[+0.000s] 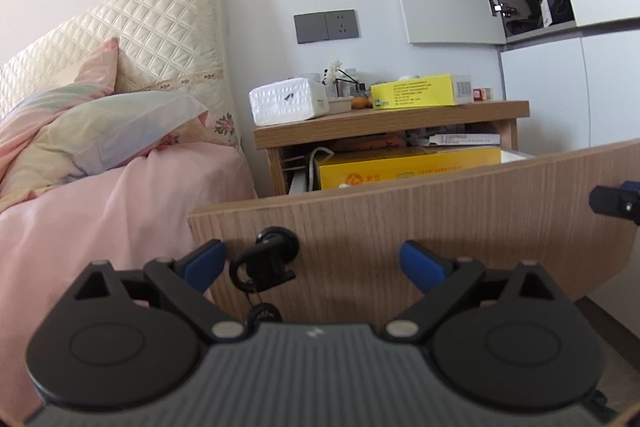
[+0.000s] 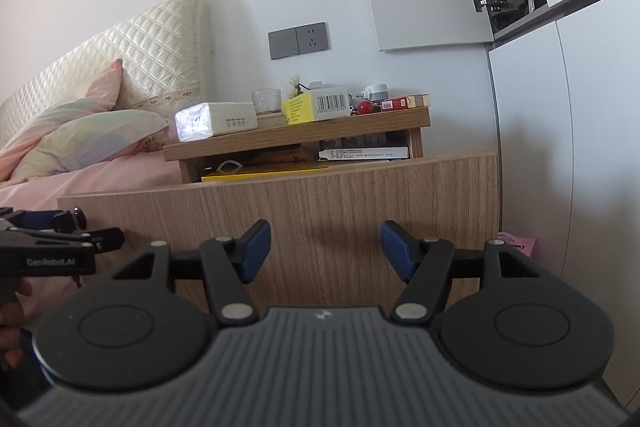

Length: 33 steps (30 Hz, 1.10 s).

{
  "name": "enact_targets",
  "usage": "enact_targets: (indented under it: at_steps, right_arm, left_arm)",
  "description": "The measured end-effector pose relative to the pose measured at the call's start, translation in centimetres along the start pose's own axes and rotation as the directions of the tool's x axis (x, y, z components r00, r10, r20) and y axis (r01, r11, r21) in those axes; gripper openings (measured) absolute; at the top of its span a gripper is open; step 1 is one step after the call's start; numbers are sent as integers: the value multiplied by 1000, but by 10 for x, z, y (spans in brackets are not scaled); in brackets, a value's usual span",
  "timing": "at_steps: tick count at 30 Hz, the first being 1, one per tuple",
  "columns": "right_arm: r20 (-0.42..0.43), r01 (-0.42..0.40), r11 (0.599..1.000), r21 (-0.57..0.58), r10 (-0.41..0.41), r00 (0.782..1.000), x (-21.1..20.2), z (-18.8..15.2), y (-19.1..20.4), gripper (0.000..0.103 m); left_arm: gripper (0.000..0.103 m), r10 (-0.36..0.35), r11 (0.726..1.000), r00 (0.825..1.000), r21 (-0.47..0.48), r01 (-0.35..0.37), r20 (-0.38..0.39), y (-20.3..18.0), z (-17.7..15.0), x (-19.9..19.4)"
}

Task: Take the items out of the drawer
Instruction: 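Push the drawer front shut with the left gripper at the knob while the right gripper presses the panel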

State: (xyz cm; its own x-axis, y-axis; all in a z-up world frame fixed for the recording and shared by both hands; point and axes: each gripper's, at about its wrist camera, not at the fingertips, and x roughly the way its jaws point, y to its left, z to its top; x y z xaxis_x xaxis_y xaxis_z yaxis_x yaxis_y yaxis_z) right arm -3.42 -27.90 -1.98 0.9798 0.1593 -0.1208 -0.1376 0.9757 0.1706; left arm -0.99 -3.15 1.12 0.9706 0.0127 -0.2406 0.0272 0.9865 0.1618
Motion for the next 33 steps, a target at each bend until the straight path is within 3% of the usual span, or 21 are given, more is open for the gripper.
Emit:
enact_targets:
  at_steps: [10, 33]
  right_arm:
    - [8, 2, 1000, 7, -2, 1000, 23, 3, -8, 66]
    - [19, -18, 1000, -4, 18, 1000, 114, 15, -28, 65]
  left_arm:
    - [96, 0, 1000, 1000, -9, 0, 24, -1, 2, 19]
    - [95, -6, 1000, 1000, 27, 6, 12, -1, 24, 112]
